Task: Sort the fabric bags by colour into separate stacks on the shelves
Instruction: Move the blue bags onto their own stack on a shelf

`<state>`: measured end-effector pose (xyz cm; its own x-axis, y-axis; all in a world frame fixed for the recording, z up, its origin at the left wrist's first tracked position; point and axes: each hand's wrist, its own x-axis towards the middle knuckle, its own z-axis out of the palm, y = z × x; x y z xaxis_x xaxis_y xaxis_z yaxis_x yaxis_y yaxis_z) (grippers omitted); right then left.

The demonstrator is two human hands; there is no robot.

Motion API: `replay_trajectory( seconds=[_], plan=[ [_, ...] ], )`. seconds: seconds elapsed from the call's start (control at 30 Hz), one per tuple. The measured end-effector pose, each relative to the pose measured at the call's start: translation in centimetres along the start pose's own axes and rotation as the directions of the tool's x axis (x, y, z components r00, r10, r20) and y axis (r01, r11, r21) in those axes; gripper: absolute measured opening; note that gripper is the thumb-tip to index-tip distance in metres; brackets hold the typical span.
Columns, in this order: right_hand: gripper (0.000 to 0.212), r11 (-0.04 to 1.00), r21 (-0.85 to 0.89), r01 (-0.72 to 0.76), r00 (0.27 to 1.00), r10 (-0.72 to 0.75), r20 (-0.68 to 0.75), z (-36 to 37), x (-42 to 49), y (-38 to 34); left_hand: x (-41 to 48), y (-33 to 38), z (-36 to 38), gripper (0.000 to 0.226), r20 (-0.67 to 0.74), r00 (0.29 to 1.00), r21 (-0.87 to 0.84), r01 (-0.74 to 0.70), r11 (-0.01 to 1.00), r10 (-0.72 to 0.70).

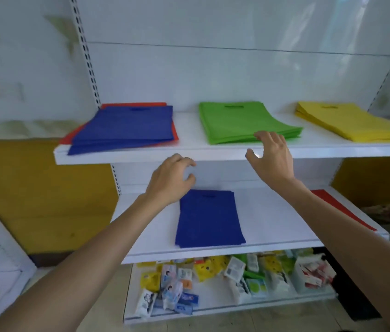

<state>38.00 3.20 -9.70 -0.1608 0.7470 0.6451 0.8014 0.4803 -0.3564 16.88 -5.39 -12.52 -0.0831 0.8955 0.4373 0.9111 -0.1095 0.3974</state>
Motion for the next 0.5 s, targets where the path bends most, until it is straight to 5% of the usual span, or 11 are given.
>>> replay_trajectory(
  seconds=[0.3,0.43,0.5],
  plan=[
    [0.041,0.997,0.056,0.049,0.995,-0.053,0.087,8.9,9.3,-9.3,6.4,-11.2,-8.5,0.03,-0.213,0.97,0.092,0.136,0.986,-0.114],
    [0.04,0.993,0.113,0.037,0.991,-0.052,0.127,14.3,13.7,-13.0,10.0,-18.8,-11.0,0.037,-0.219,0.919,0.188,0.369,0.91,-0.327],
    [0.035,0.992,0.121,-0.032,0.979,0.006,0.204,16.8,15.7,-14.6,11.4,-21.6,-12.1,0.036,-0.199,0.878,0.089,0.459,0.884,-0.436]
  ],
)
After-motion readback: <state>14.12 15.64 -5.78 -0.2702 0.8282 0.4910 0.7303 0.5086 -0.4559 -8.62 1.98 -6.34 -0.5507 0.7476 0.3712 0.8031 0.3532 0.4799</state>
